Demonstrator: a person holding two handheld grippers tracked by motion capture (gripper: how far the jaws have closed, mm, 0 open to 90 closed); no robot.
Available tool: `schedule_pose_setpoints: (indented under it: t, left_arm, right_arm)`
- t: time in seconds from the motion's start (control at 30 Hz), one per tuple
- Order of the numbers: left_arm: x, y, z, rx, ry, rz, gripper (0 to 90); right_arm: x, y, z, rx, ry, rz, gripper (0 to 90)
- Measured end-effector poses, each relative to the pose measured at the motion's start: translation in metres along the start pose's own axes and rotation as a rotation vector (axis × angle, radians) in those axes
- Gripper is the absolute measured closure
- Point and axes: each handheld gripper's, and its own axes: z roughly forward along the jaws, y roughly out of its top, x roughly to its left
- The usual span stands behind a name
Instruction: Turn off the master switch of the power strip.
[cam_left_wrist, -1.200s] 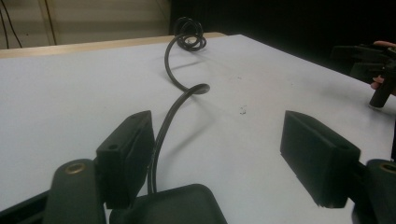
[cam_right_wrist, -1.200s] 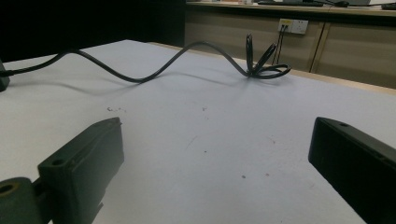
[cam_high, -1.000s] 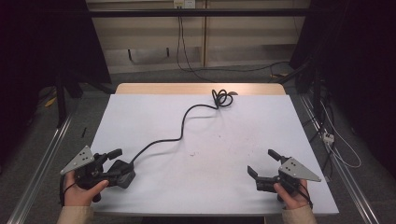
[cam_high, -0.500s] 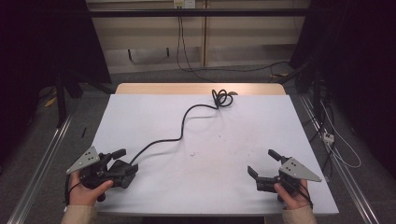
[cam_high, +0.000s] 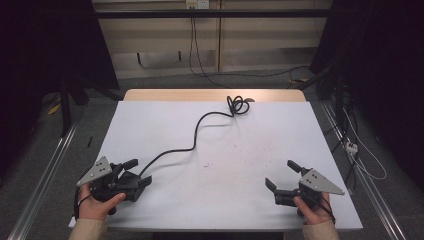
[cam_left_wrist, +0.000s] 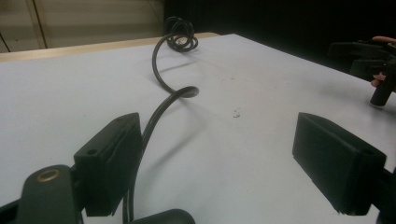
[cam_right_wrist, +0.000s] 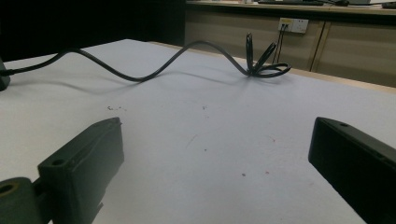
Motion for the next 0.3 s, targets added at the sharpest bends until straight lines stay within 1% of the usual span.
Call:
schedule_pose_setpoints:
  t: [0.03,0.13,0.3]
  left_arm:
    - [-0.0001,0.0002,0.0003,-0.001,0.002,0.006,15.9]
    - [-0.0010,0.0000,0.0018,-0.003,0.002,0.003,15.9]
    - [-0.0010,0.0002,0.0032,-0.004,0.002,0.010,14.8]
  right_arm:
    - [0.0001,0.0000,-0.0001,0.000,-0.001,0.004,2.8]
    - [-0.0003,-0.0002,-0.0006,-0.002,-0.002,0.005,2.8]
    - [-0.0009,-0.0002,-0.0007,0.002,-0.007,0.005,2.8]
